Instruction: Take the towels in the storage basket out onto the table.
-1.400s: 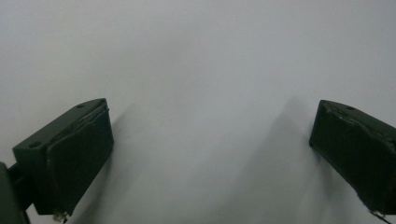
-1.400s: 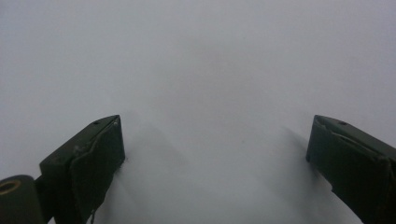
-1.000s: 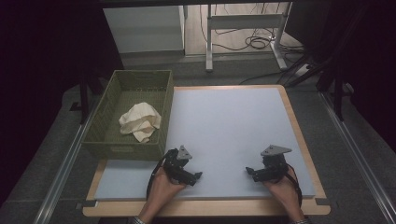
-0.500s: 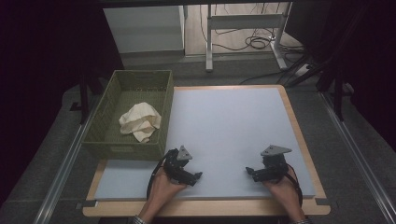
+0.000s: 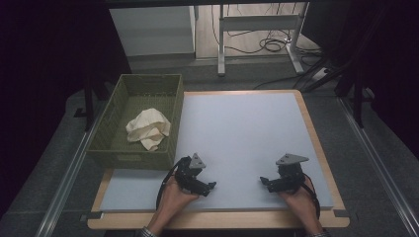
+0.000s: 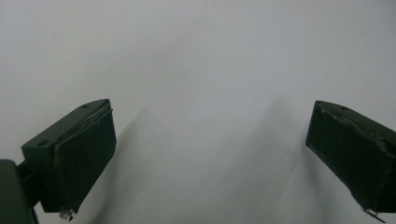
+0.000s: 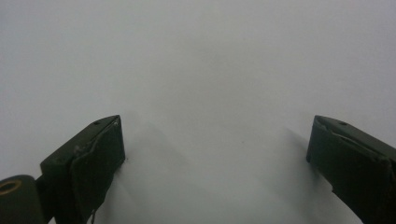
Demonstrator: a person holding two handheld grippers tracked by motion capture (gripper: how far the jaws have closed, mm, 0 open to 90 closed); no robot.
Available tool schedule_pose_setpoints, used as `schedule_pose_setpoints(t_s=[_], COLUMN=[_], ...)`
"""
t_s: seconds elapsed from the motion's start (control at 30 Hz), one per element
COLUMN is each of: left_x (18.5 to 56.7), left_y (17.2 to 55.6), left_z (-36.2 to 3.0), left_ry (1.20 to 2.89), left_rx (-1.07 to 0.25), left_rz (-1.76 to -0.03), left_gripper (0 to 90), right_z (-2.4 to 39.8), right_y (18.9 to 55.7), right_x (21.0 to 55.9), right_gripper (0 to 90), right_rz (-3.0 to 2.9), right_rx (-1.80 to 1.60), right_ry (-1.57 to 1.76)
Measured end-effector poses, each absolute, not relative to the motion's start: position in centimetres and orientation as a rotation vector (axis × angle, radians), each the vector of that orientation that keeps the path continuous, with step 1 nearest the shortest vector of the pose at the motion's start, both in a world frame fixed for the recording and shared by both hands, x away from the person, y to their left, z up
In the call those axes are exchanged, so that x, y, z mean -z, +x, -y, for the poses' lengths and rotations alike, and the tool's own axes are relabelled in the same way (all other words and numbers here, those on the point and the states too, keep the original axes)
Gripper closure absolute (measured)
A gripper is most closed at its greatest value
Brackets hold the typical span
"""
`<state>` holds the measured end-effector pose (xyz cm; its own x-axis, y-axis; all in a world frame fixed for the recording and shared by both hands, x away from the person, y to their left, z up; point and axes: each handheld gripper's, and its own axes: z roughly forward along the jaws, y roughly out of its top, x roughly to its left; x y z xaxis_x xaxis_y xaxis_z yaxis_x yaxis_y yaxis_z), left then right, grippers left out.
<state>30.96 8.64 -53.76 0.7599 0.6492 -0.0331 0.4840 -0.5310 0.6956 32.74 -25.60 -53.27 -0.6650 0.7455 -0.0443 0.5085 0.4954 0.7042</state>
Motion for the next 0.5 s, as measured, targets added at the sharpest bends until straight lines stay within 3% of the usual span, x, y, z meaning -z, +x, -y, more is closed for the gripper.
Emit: schedule_pose_setpoints(t_s=[0.5], left_x=[52.0], left_y=[31.9], left_z=[-7.0], left_ry=[2.262], left_rx=[-0.242], left_rz=[-0.792], left_gripper=[2.9], right_z=[25.6], right_y=[32.7], right_x=[53.3], right_gripper=[4.3], right_rz=[-2.400], right_rx=[-0.963], right_ry=[1.049])
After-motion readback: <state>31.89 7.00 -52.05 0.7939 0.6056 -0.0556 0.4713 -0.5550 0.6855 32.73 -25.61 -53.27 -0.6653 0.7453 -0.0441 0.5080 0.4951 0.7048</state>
